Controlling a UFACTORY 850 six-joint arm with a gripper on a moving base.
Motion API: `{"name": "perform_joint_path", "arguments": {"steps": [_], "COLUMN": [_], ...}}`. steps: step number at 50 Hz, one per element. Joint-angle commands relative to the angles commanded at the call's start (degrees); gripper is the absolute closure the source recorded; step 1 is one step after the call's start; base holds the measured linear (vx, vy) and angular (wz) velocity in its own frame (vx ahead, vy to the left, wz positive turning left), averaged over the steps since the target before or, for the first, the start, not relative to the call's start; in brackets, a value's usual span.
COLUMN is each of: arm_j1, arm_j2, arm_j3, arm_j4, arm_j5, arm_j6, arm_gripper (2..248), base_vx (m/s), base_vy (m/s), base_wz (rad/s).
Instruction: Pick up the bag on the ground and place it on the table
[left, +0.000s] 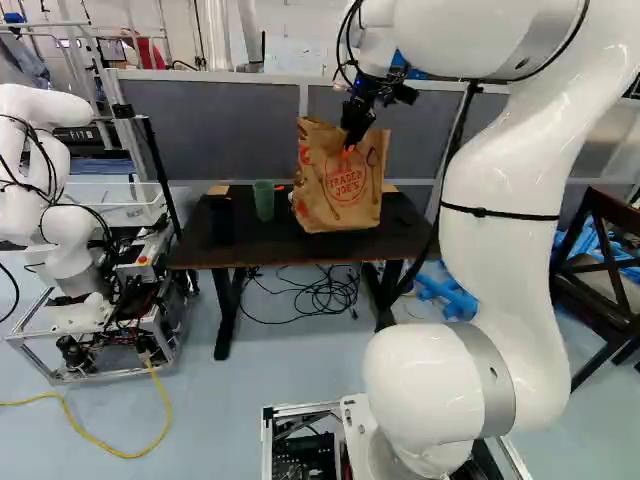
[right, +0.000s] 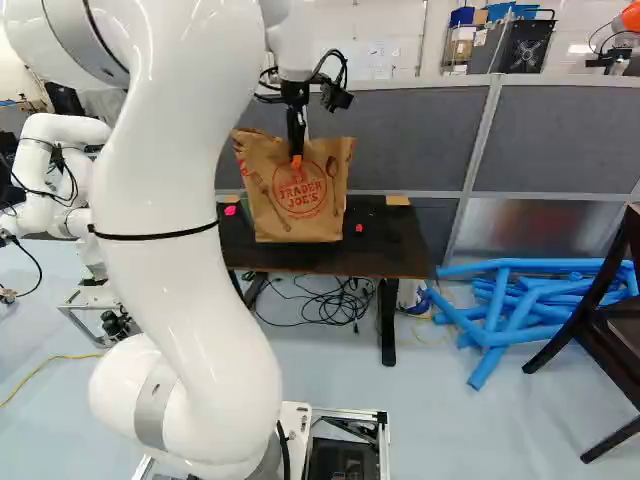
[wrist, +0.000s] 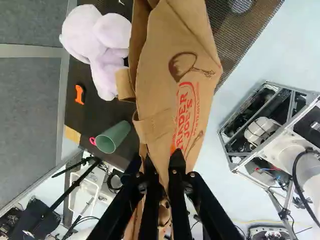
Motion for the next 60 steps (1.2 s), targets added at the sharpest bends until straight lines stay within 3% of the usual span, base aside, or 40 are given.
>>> {"name": "perform_joint_path", "arguments": {"steps": [15,60], "arm_j1": [0.10,0.11], "arm_j2": [-2.35,-8.19], "arm_j3": [-2.46,-1.99], "arm_j4": [0.00,0.00], "arm_j5": [0.00,3.14], "arm_j6": [0.00,0.00], "arm_gripper": [225,225], "base_vx": [0.000,0.000], "base_vy": [0.000,0.000], "base_wz": [0.000,0.000]}}
